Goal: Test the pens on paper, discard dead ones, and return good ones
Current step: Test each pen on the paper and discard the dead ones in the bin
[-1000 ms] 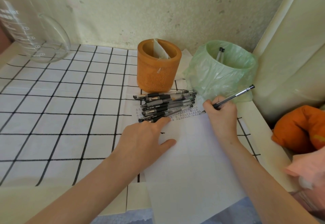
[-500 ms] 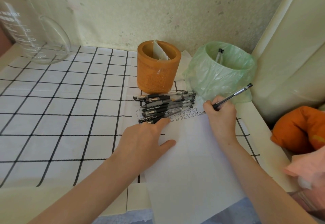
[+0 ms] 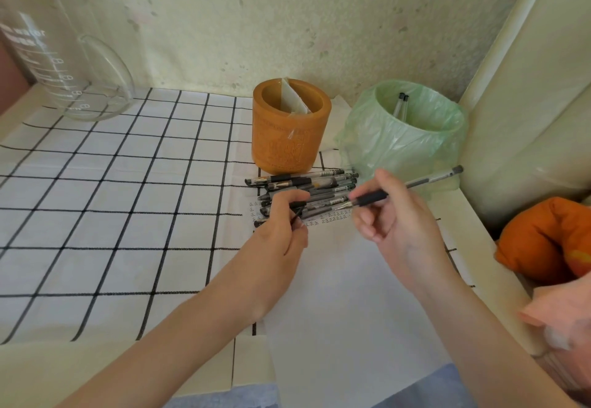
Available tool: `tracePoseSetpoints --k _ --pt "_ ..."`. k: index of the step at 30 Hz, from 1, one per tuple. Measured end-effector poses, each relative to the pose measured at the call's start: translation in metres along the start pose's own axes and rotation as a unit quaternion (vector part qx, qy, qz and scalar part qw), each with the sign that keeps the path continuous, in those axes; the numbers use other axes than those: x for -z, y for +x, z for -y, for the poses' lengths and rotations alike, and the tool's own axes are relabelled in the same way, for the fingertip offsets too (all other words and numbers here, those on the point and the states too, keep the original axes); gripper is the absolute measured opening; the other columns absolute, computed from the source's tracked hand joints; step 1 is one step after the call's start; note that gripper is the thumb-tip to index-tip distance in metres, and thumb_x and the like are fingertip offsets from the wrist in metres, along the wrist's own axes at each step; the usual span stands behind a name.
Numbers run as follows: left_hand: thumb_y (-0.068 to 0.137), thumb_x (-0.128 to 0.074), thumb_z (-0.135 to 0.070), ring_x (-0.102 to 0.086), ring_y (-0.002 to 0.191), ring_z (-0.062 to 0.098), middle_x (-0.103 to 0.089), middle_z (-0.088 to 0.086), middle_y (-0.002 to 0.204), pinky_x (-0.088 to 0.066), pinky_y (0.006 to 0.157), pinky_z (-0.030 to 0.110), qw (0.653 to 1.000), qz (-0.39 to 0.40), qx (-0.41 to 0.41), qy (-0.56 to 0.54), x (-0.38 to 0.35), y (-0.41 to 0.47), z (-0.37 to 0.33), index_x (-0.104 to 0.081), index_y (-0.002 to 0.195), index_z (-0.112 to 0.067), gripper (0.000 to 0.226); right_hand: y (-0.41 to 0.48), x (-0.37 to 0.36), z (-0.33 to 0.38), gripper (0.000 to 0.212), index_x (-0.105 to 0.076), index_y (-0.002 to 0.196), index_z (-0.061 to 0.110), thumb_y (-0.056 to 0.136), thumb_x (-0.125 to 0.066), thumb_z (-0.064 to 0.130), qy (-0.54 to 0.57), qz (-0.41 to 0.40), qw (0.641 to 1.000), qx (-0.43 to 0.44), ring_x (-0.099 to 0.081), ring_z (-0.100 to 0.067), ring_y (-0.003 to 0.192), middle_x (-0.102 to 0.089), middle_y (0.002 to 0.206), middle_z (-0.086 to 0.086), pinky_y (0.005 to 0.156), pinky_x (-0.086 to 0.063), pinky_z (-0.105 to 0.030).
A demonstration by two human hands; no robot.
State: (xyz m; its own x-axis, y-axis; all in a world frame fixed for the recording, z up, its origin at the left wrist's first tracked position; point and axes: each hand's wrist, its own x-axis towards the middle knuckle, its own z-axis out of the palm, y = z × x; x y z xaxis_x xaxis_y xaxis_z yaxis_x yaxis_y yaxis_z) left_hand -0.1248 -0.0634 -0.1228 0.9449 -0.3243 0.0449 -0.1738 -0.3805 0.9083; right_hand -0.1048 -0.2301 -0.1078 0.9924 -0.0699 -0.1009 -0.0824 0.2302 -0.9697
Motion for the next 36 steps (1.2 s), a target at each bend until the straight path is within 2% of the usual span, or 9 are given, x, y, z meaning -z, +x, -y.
tracePoseSetpoints --k 4,8,12,18,20,22,24,28,36 --pt "0.095 -0.041 -0.006 -0.054 0.084 0.002 -0.058 -0.006 0.084 -0.036 0.074 0.005 1.0 0.004 0.004 -0.029 0.001 -0.002 0.002 -0.016 0.139 -0.029 0.055 -0.006 -0.009 -0.002 0.023 -0.053 0.074 0.008 0.094 -0.048 0.017 -0.004 0.037 0.999 -0.019 -0.04 -0.014 0.041 -0.046 0.047 -0.002 0.038 -0.026 -0.019" --pt "0.094 -0.048 -0.01 -0.056 0.089 -0.001 -0.063 -0.009 0.086 -0.036 0.078 0.0 0.999 -0.013 -0.005 -0.034 0.006 -0.004 0.004 -0.018 0.139 -0.029 0.058 -0.007 -0.012 -0.002 0.024 -0.049 0.071 0.01 0.095 -0.048 0.013 -0.022 0.033 0.999 -0.015 -0.041 -0.015 0.039 -0.048 0.045 -0.002 0.036 -0.025 -0.019" --pt "0.092 -0.05 -0.011 -0.056 0.091 -0.004 -0.066 -0.011 0.087 -0.036 0.082 0.002 0.999 -0.019 -0.017 -0.024 0.007 -0.005 0.004 -0.021 0.139 -0.028 0.057 -0.007 -0.015 -0.003 0.025 -0.049 0.07 0.011 0.094 -0.049 0.01 -0.056 0.039 0.998 -0.011 -0.042 -0.016 0.039 -0.05 0.045 -0.004 0.036 -0.026 -0.019" --pt "0.091 -0.055 -0.016 -0.057 0.085 -0.006 -0.067 -0.014 0.088 -0.039 0.078 0.005 0.999 -0.014 -0.03 0.019 0.008 -0.006 0.002 -0.032 0.133 -0.032 0.051 -0.009 -0.016 -0.005 0.018 -0.051 0.075 0.01 0.092 -0.055 0.015 -0.089 0.124 0.988 -0.027 -0.052 -0.016 0.044 -0.058 0.052 -0.007 0.038 -0.032 -0.018" --pt "0.09 -0.055 -0.018 -0.06 0.077 -0.002 -0.068 -0.012 0.085 -0.045 0.07 0.01 0.999 -0.029 -0.013 0.018 0.013 -0.006 0.003 -0.05 0.118 -0.028 0.03 -0.009 -0.014 -0.004 0.017 -0.056 0.075 0.01 0.083 -0.061 0.024 -0.097 0.131 0.986 -0.019 -0.054 -0.015 0.046 -0.062 0.057 -0.007 0.038 -0.033 -0.017" --pt "0.091 -0.053 -0.023 -0.06 0.061 0.001 -0.067 -0.011 0.073 -0.044 0.057 0.011 0.999 -0.042 0.008 0.018 0.017 -0.007 0.004 -0.062 0.093 -0.024 0.009 -0.008 -0.013 -0.002 0.019 -0.06 0.075 0.011 0.075 -0.065 0.029 -0.105 0.118 0.987 -0.012 -0.051 -0.012 0.044 -0.062 0.057 -0.004 0.038 -0.032 -0.016" --pt "0.091 -0.051 -0.029 -0.054 0.049 0.004 -0.062 -0.011 0.062 -0.039 0.051 0.012 0.999 -0.041 0.015 0.029 0.017 -0.007 0.006 -0.062 0.08 -0.023 0.017 -0.007 -0.012 -0.001 0.013 -0.065 0.068 0.017 0.07 -0.069 0.028 -0.104 0.103 0.989 -0.015 -0.048 -0.011 0.042 -0.06 0.054 -0.003 0.037 -0.031 -0.016" --pt "0.091 -0.047 -0.035 -0.045 0.05 0.006 -0.048 -0.009 0.052 -0.034 0.05 0.017 0.996 -0.048 0.01 0.077 0.016 -0.009 0.005 -0.058 0.077 -0.021 0.023 -0.008 -0.012 0.0 0.013 -0.062 0.07 0.012 0.071 -0.07 0.023 -0.101 0.112 0.988 -0.041 -0.046 -0.01 0.041 -0.058 0.054 -0.003 0.037 -0.031 -0.016" --pt "0.092 -0.043 -0.037 -0.045 0.052 0.005 -0.045 -0.013 0.051 -0.032 0.051 0.019 0.988 -0.059 -0.025 0.139 0.015 -0.01 0.003 -0.057 0.08 -0.022 0.024 -0.009 -0.014 -0.001 0.012 -0.064 0.068 0.014 0.074 -0.069 0.023 -0.081 0.116 0.989 -0.052 -0.045 -0.01 0.042 -0.057 0.055 -0.004 0.038 -0.033 -0.016"
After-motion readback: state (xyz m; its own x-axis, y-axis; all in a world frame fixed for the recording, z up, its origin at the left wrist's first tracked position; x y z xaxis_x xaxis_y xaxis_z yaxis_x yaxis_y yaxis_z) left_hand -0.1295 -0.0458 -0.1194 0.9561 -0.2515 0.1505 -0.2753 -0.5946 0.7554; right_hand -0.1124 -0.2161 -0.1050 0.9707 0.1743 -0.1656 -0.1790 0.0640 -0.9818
